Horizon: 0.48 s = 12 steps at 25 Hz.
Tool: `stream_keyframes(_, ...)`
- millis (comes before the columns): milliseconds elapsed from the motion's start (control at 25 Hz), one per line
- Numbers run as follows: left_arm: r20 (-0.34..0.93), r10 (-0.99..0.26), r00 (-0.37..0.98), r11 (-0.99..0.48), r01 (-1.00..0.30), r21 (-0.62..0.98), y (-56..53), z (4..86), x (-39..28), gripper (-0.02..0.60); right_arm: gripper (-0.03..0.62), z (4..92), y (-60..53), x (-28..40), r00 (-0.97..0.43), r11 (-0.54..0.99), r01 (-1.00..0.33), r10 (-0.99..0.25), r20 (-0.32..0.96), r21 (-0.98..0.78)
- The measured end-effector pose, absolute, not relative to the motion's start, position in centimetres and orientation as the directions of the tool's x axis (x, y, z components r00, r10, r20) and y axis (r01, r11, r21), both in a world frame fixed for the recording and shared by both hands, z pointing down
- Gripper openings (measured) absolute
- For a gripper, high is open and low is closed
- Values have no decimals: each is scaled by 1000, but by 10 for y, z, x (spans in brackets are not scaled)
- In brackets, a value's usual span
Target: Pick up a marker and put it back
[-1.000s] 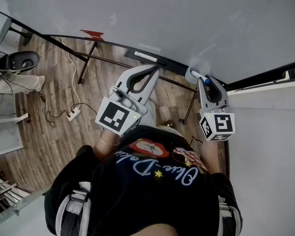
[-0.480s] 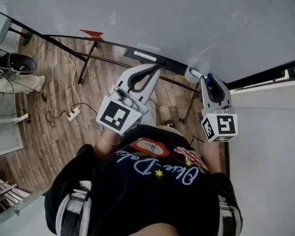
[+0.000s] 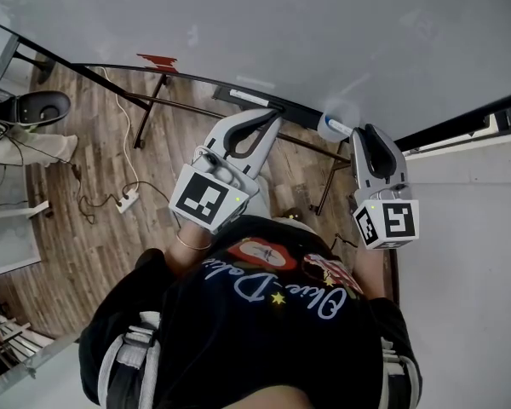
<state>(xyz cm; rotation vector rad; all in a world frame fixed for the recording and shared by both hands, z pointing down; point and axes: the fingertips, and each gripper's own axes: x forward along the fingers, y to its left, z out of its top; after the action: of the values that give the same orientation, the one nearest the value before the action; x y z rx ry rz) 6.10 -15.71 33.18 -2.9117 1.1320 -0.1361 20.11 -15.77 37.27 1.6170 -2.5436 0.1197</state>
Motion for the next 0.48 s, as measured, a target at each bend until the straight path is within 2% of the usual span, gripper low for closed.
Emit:
stream_keyframes(200, 78, -666, 741, -745, -666, -40, -155, 333, 66, 3, 86, 362, -153, 206, -407, 410, -912, -906, 116, 5)
stream_keyframes(480, 74, -661, 747, -750, -660, -39, -151, 333, 69, 3, 45, 355, -145, 210, -403, 405, -914, -911, 85, 2)
